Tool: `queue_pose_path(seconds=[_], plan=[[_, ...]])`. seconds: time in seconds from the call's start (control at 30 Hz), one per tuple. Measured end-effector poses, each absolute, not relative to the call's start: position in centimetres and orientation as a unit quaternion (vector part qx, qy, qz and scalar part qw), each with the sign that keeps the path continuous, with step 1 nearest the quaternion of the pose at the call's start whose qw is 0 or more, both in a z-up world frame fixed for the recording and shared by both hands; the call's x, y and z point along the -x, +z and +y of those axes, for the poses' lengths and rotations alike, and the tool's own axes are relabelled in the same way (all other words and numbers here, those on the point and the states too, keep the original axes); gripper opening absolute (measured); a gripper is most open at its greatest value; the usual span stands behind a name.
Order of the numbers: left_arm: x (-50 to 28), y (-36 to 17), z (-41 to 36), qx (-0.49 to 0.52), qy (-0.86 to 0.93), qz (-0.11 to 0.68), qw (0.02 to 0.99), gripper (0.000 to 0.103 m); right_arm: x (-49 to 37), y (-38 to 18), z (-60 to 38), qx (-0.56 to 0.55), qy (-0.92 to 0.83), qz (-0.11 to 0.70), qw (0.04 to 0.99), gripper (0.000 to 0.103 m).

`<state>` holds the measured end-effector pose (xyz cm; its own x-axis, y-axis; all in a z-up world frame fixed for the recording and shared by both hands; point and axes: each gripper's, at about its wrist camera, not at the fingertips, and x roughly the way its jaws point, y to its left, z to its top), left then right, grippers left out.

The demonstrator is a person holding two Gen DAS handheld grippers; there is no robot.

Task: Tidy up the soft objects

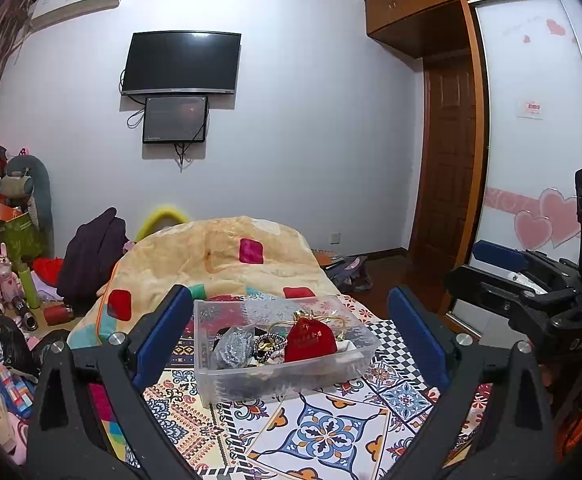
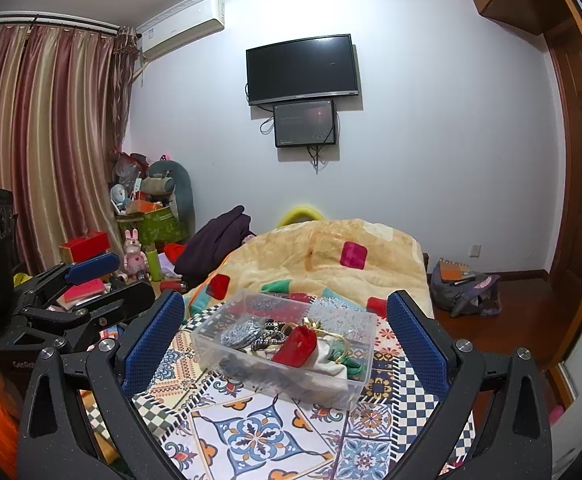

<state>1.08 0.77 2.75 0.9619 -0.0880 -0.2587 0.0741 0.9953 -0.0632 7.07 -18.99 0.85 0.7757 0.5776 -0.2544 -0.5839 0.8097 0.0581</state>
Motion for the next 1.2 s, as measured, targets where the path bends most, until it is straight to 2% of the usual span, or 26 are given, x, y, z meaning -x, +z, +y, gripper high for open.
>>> queue_pose_path(seconds=[1.2], plan=[[-0.95,2.68,1.01,0.026,-0.041,0.133,0.99,0.102,-7.06,0.87,-18.98,0.011,0.308,0.131,0.942,0.102]])
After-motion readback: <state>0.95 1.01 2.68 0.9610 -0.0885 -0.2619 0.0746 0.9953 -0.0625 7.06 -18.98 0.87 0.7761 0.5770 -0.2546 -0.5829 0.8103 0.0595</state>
